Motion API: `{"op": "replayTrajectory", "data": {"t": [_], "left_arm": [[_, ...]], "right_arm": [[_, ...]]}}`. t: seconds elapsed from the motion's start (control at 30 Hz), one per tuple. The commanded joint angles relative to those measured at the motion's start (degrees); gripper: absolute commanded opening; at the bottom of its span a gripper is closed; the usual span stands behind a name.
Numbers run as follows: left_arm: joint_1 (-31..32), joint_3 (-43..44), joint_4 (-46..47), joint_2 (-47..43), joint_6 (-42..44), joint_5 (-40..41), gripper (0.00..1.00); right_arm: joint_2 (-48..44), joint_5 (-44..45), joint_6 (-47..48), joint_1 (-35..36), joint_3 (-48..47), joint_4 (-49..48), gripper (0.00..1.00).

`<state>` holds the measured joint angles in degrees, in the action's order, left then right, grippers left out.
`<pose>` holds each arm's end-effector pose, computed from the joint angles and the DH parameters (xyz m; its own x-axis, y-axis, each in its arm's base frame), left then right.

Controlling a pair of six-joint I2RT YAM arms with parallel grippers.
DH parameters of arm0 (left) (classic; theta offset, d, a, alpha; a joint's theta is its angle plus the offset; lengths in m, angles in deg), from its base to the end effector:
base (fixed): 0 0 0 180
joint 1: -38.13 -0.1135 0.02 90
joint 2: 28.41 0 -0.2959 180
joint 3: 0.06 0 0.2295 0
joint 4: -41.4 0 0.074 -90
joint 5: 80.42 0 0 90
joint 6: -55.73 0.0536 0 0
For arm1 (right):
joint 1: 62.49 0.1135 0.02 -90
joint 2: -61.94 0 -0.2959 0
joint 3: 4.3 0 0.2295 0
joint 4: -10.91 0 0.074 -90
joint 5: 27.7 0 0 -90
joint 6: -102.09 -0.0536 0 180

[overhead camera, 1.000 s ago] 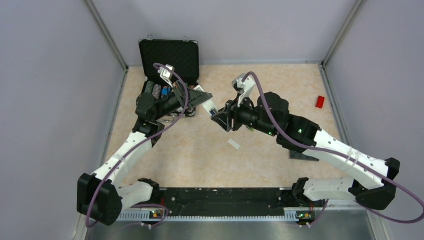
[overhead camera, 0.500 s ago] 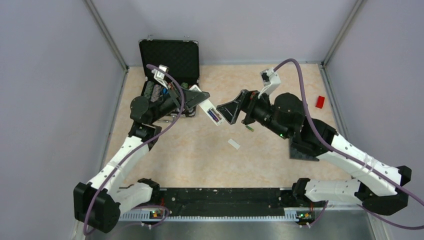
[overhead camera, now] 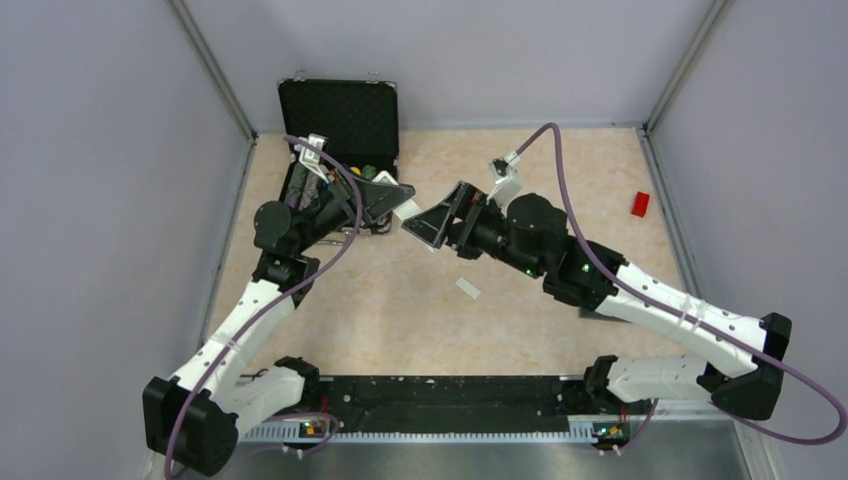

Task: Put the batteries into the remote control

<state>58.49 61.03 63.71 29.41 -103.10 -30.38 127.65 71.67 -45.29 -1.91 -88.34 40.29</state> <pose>0.1712 -0.1002 0.4267 -0.6089 -0.5364 -0.5843 0.6699 0.0466 -0.7410 0.1258 0.2053 0.4311 -0.7085 0.4354 -0.5554 -0.3417 0.4769 0.8098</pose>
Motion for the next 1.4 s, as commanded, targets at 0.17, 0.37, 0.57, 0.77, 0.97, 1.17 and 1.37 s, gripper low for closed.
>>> {"op": "replayTrajectory", "data": {"t": [0.17,0.37,0.57,0.77,0.97,1.17,1.37], "left_arm": [[-0.02,-1.39,4.47,-3.25,-0.20,0.91,0.00],[-0.05,-1.54,4.50,-3.85,-0.33,1.28,0.00],[0.03,-1.80,4.63,-4.44,-0.38,1.40,0.00],[0.02,-1.92,4.23,-5.25,-0.16,1.91,0.00],[0.01,-1.67,5.42,-5.57,-2.89,3.95,0.00],[0.00,-0.61,5.71,-6.18,-4.90,5.73,0.00],[0.03,-0.51,6.40,-6.68,-5.88,7.22,0.00]], "right_arm": [[-0.25,-3.21,-7.64,-0.52,2.57,-10.53,0.93],[-0.06,-3.20,-9.54,-0.63,3.79,-10.67,0.78],[0.07,-3.41,-10.13,-0.65,4.94,-11.40,0.67],[-0.01,-3.51,-11.37,-0.70,6.37,-11.68,0.60],[-1.03,-2.91,-11.58,-0.66,7.94,-12.93,0.55],[-1.82,-2.43,-11.63,-0.70,9.18,-13.10,0.53],[-2.42,-2.22,-12.12,-0.77,10.51,-13.49,0.52]]}}
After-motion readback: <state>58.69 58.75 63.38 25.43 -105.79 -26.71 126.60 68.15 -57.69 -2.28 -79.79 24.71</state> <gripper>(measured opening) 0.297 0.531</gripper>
